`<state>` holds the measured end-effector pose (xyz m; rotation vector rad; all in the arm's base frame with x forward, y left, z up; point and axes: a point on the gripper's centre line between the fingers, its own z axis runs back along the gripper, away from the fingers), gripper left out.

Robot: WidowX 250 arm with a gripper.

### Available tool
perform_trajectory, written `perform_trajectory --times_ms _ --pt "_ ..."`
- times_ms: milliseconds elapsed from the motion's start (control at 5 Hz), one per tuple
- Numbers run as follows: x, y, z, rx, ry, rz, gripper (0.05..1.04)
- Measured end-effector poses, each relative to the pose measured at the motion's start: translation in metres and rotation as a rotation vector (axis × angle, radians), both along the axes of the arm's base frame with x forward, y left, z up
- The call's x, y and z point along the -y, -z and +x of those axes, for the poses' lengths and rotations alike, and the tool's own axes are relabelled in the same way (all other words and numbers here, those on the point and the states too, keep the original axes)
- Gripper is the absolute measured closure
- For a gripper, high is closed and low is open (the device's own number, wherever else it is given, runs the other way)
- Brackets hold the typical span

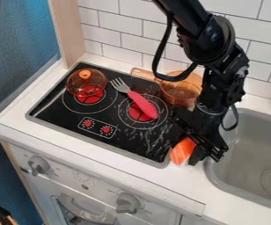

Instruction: Take the orange item from left side of stove and put it in the right side below the stove.

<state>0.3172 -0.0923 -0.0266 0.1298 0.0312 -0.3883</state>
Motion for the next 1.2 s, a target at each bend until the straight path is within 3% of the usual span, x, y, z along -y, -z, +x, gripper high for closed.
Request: perform_trajectory --times_ms 200,400,600,1000,1200 --pt "0.000 0.002 0.000 -0.024 -0.010 0.009 0.146" --pt "0.000 0.002 -0.002 -0.037 -0.009 -0.002 0.083" --pt "0.000 0.002 -0.003 -0.043 -0.020 -0.001 0.083" --pt "0.002 -0.035 -0.004 -0.029 -0.009 -0.074 0.083" --pt "-0.004 -0.066 0.001 0.052 -0.032 -0.114 0.082"
